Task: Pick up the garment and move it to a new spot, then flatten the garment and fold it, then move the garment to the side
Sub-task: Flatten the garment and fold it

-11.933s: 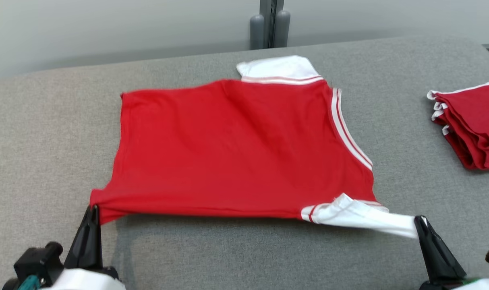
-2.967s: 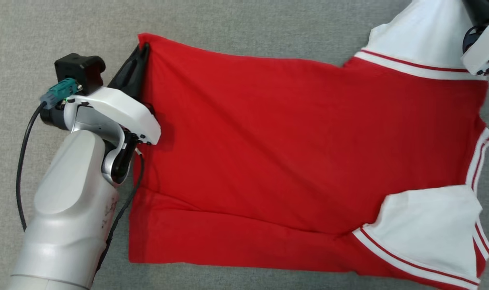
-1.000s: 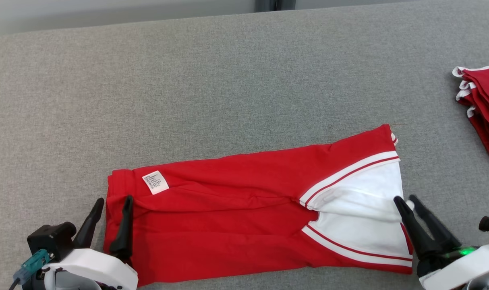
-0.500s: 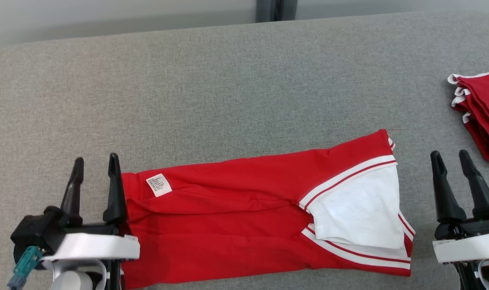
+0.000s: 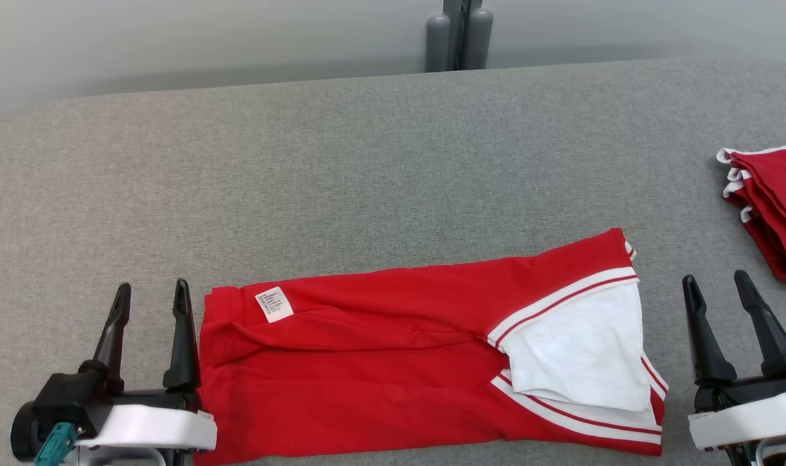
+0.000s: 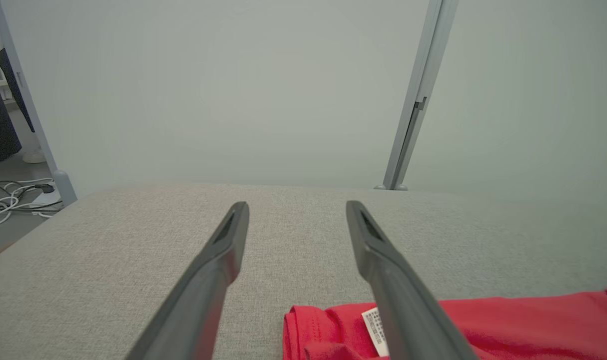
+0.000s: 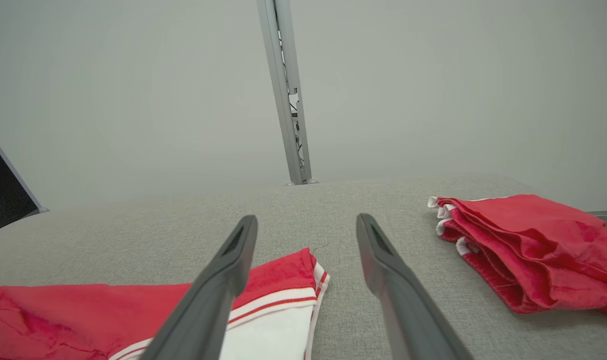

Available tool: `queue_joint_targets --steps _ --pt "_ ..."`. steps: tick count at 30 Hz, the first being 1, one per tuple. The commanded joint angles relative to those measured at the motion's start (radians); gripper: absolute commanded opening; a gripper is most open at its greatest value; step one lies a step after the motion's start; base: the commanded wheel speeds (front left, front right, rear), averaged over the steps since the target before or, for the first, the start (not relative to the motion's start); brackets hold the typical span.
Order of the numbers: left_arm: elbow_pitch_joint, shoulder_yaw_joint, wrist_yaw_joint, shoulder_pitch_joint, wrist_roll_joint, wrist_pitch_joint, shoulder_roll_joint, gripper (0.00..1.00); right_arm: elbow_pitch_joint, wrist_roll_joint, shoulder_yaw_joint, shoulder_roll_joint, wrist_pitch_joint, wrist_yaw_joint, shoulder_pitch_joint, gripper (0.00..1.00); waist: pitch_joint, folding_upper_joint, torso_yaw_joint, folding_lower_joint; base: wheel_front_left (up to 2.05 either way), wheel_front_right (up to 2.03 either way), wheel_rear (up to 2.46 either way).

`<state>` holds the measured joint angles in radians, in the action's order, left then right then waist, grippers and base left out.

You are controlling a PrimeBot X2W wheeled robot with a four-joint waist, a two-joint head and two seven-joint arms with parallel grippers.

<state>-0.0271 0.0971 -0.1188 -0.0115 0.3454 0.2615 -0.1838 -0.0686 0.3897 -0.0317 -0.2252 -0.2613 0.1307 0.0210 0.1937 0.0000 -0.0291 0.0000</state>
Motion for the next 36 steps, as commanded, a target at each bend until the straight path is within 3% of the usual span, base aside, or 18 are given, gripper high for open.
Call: queue_joint_targets --steps 1,17,35,36 --pt "-0.013 -0.005 0.013 0.013 -0.011 0.004 -0.003 1.00 -0.007 -0.016 0.007 -0.001 0.003 0.000 -0.013 1.00 -0.008 0.0000 0.008 0.0000 0.00 0.00 0.00" --pt "-0.070 -0.009 0.055 -0.023 -0.027 0.004 0.008 1.00 -0.045 -0.036 0.022 0.004 0.036 0.000 -0.011 1.00 -0.009 0.0000 0.024 0.0000 0.00 0.00 0.00" --pt "-0.094 0.006 0.075 -0.086 -0.048 0.004 0.040 1.00 -0.464 0.069 -0.206 -0.008 0.065 0.001 0.122 1.00 0.058 0.0000 0.062 0.0000 0.00 0.00 0.00" --pt "-0.095 0.005 0.077 -0.088 -0.049 0.004 0.041 1.00 -0.482 0.078 -0.228 -0.010 0.084 0.001 0.123 0.54 0.060 0.0000 0.063 0.0000 0.00 0.00 0.00"
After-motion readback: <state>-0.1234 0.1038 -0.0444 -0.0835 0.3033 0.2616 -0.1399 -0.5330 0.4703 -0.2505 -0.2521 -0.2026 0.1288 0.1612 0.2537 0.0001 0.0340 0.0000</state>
